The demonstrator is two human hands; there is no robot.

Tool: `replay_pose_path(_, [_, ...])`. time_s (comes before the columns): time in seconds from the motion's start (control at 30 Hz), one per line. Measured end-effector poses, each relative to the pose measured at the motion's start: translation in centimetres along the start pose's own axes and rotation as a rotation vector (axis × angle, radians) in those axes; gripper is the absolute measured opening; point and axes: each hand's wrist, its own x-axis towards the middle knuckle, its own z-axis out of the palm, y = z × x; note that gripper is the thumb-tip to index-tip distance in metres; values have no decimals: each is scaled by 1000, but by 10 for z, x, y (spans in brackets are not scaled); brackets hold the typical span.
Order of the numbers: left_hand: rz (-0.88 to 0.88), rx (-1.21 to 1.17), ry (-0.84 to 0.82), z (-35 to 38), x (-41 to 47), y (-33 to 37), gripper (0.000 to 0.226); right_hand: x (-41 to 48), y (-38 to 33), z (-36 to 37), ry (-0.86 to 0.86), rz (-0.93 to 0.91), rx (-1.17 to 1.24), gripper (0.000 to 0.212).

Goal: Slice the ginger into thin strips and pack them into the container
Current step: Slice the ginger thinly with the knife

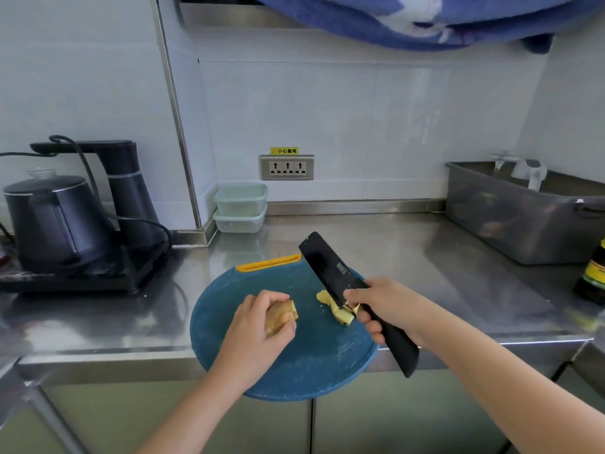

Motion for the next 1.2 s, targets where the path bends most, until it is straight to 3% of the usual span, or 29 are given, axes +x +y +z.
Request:
replay_pose_path(0.2, [-102, -242, 167, -8, -1, 2, 15, -3, 15, 26, 25, -50, -121, 16])
replay_pose_path(0.37, [-129, -258, 203, -9, -2, 5, 10, 0, 24, 50, 58, -107, -292, 23])
replay_pose_path(0.57, [-180, -270, 215, -11, 8, 4, 22, 0, 21, 63, 171, -279, -607, 25])
replay_pose_path(0.73, [-289, -267, 100, -8, 22, 13, 27, 3, 24, 70, 223, -304, -822, 21])
replay_pose_path(0.83, [-304, -318, -27, -10, 21, 11, 17, 5, 22, 71, 226, -332, -929, 19])
replay_pose_path(0.93, [-266, -362, -57, -13, 16, 6, 22, 7, 21, 72, 227, -352, -967, 21])
replay_pose_path(1.07, [-200, -338, 116, -9, 11, 6, 14, 9, 20, 71, 224, -339, -976, 24])
replay_pose_path(1.2, [-157, -336, 147, -6, 10, 5, 12, 12, 16, 57, 110, -208, -772, 28])
